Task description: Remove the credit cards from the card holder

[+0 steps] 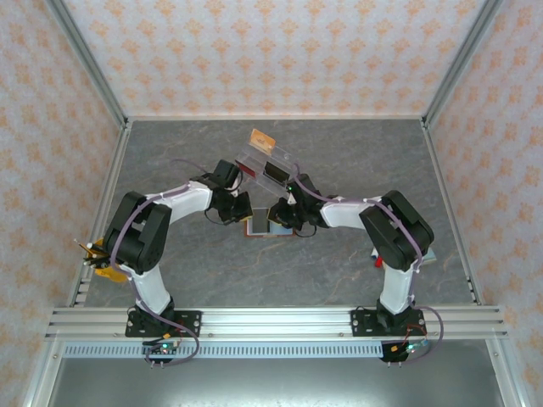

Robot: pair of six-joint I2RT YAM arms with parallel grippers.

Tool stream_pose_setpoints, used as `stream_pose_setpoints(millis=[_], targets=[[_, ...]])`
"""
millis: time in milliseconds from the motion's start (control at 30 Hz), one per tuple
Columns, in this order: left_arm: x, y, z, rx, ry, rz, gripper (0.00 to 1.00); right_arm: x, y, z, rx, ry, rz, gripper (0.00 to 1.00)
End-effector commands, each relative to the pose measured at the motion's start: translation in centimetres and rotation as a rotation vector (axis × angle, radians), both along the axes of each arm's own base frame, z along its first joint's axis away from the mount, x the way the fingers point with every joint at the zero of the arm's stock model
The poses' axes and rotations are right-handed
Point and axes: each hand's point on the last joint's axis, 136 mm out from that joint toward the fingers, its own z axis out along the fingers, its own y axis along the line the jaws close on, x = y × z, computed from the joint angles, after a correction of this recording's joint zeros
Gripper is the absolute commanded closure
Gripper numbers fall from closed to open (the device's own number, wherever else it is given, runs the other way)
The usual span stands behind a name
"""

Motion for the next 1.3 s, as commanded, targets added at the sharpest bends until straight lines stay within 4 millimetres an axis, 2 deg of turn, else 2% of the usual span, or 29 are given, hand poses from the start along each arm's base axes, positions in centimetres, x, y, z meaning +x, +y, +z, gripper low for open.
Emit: stream_pose_setpoints(millis=[0,400,867,1100,1267], targets=[[0.3,0.1,-0.8,0.017,0.015,0.016,0.98,0.6,1.0,0.7,0.026,-0.026,0.023,0.84],[-0.8,1.1,-2.4,0.068,0.061,0.021,1.0,0.4,0.7,-0.1,0.002,-0.011,0.023,0.81],[-1.4,1.3,-3.2,0.07,0.08,0.021,1.0,0.4,1.4,-0.2,0.051,-0.008,0.04,0.85],[-1.4,1.3,-3.2,0.074,0.076,0.02,1.0,0.4,1.2,0.0,0.046,-0.025,0.034,0.93],[-1.2,1.4,-3.0,0.083,0.069,0.019,1.0,0.5,-0.3,0.4,-0.024,-0.061,0.021,0.99]])
